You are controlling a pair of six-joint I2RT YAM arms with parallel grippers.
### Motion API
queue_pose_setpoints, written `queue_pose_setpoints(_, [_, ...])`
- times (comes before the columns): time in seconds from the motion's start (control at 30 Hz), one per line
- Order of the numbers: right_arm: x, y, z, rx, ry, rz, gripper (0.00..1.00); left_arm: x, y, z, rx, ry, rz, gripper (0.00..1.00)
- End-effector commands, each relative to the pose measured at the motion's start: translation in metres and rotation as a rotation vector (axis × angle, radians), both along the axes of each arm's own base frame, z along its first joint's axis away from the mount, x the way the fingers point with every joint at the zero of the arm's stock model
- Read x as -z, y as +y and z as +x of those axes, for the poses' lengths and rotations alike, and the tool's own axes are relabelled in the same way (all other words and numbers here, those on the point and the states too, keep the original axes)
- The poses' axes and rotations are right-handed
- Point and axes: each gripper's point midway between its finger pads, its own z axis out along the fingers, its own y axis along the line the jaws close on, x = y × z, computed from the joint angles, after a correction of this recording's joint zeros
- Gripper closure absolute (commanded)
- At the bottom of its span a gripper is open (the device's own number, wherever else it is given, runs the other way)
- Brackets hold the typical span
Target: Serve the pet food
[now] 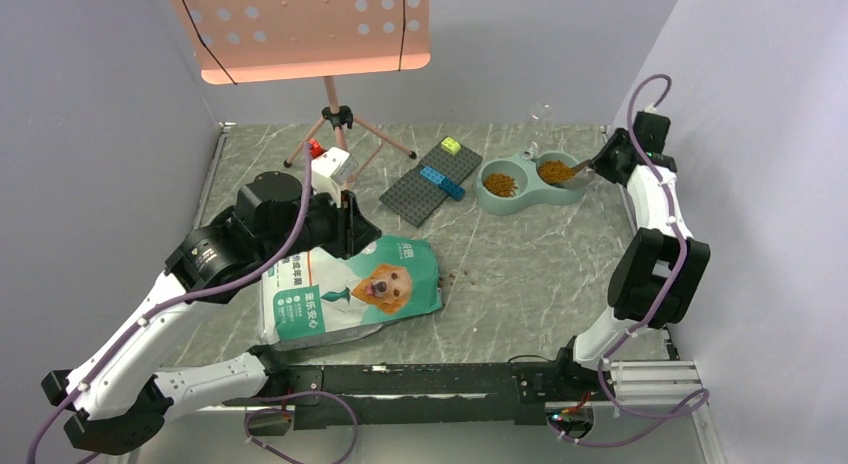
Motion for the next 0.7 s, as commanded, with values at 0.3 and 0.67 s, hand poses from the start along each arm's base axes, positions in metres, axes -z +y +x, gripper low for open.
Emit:
queue_pose_setpoints(0.3, [-0.055, 0.006, 0.000, 0.018, 0.191, -0.462, 1.00, 0.000, -0.008, 0.016, -0.026, 0.011, 0.030, 0.57])
queue_pose_setpoints(0.67, [-0.098, 0.007, -0.026, 0.051, 0.078, -0.365, 1.00, 0.021, -0.027, 0.014, -0.018, 0.072, 0.075, 0.41])
